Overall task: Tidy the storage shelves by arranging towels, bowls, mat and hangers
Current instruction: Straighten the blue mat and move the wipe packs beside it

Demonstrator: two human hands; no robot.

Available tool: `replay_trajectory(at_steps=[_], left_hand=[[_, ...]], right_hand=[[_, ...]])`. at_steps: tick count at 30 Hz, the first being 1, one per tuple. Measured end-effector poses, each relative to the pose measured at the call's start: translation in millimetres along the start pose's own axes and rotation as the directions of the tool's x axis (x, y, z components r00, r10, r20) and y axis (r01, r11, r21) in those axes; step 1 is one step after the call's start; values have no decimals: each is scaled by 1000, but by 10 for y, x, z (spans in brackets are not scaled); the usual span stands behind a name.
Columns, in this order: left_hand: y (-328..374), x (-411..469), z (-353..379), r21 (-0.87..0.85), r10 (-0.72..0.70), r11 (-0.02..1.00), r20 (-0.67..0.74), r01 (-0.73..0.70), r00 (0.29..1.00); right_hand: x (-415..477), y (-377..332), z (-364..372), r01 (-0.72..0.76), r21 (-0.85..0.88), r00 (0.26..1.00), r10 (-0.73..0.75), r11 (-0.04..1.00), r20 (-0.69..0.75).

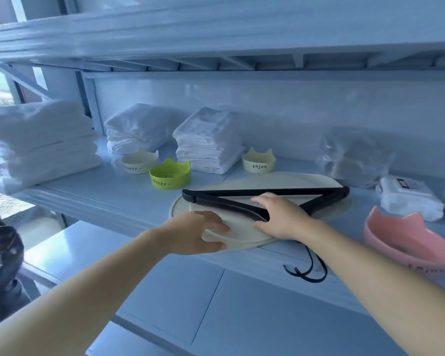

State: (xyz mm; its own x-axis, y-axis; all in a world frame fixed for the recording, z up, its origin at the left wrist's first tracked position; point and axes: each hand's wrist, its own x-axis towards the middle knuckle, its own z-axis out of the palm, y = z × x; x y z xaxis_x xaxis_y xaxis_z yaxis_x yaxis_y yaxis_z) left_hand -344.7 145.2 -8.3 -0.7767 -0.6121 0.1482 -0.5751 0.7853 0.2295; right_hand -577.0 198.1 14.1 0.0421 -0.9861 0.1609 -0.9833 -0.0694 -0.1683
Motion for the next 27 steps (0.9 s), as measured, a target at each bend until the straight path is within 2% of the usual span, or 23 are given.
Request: replay_trajectory(at_steps=[4,9,14,19,24,27], left_hand=[[-50,25,-31,18,-11,1000,19,10,1000],[-92,36,-21,80,-17,997,-7,18,1000],[-175,101,-42,43,-71,996,-33,73,997],[-294,163,-60,65,-93,992,-185,107,978],[-312,335,-137,43,-30,998,-308,46,951],[-272,499,-180,14,-15,1000,-365,22,931]], right_hand=[[20,-32,-8,-114,-30,992,116,993,55],[44,-63,-30,-114,4,993,114,993,31],[42,-49,-22,-105,8,994,105,994,10],[115,-81,-8,-104,31,995,103,994,17],[169,-23,-17,-72,99,996,66,993,67],[187,94,-91,-89,250,994,103,964,-41]])
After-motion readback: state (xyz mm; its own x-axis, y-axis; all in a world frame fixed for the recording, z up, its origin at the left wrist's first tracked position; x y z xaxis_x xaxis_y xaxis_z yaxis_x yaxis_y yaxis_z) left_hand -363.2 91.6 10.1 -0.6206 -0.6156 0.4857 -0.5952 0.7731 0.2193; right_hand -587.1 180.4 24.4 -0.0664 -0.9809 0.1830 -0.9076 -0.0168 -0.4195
